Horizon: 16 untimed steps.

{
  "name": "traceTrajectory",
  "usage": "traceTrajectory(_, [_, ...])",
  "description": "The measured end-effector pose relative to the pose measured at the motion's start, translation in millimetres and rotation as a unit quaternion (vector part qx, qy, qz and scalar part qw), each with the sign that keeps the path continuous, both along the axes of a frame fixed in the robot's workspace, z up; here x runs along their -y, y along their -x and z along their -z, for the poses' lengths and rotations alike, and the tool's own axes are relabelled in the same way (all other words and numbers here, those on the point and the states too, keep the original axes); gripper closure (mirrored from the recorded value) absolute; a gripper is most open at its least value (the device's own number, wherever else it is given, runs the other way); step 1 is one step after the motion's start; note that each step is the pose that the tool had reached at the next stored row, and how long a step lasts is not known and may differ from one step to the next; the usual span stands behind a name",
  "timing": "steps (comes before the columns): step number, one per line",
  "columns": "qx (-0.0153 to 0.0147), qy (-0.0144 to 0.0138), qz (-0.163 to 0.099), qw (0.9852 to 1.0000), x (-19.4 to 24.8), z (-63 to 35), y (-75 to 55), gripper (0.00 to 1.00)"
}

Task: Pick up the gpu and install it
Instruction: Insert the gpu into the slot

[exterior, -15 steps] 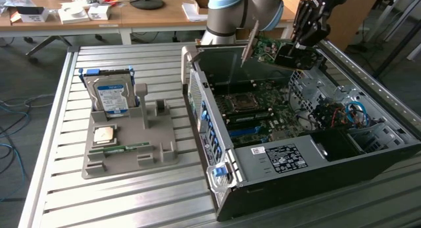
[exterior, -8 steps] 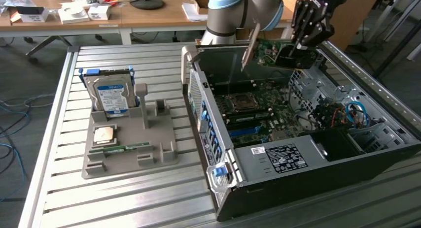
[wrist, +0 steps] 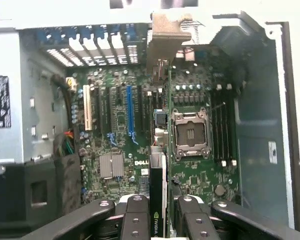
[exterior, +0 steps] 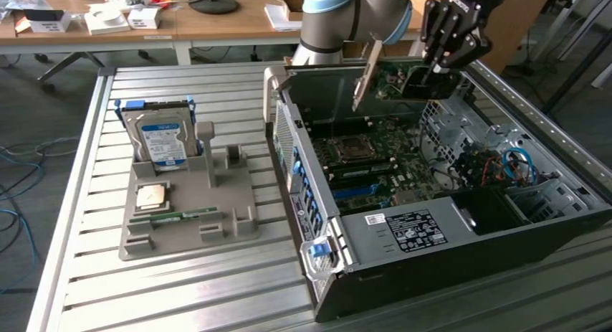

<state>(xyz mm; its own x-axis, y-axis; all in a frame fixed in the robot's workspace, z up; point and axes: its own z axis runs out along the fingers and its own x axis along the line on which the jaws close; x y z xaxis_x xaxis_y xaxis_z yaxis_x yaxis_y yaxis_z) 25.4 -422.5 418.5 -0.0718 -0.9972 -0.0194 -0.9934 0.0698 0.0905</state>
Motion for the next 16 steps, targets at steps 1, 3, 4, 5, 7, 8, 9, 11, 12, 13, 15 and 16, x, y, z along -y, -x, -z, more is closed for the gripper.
traceTrajectory(1, [0.0, 0.0, -0.008, 1.0, 0.0, 0.0, 0.0, 0.74])
traceTrajectory(3, [0.0, 0.0001, -0.017, 0.9999, 0.0, -0.1, 0.0, 0.74])
traceTrajectory(4, [0.0, 0.0001, -0.017, 0.9999, 0.0, -0.1, 0.0, 0.74])
traceTrajectory(5, [0.0, 0.0001, -0.017, 0.9999, 0.0, 0.0, 0.0, 0.74])
traceTrajectory(7, [0.0, 0.0, -0.017, 0.9999, 0.0, 0.0, 0.0, 0.74])
traceTrajectory(8, [0.0, 0.0, -0.017, 0.9999, 0.0, 0.0, 0.0, 0.74])
traceTrajectory(9, [-0.0001, 0.0, -0.017, 0.9999, 0.0, 0.0, 0.0, 0.74])
traceTrajectory(11, [0.0, 0.0, -0.017, 0.9999, 0.0, 0.0, 0.0, 0.74])
traceTrajectory(12, [0.0, 0.0, -0.017, 0.9999, 0.0, 0.0, 0.0, 0.74])
traceTrajectory(13, [0.0, 0.0, -0.017, 0.9999, 0.0, 0.0, 0.0, 0.74])
traceTrajectory(15, [0.0, 0.0, -0.017, 0.9999, 0.0, 0.0, 0.0, 0.74])
traceTrajectory(16, [0.0, 0.0, -0.017, 0.9999, 0.0, 0.0, 0.0, 0.74])
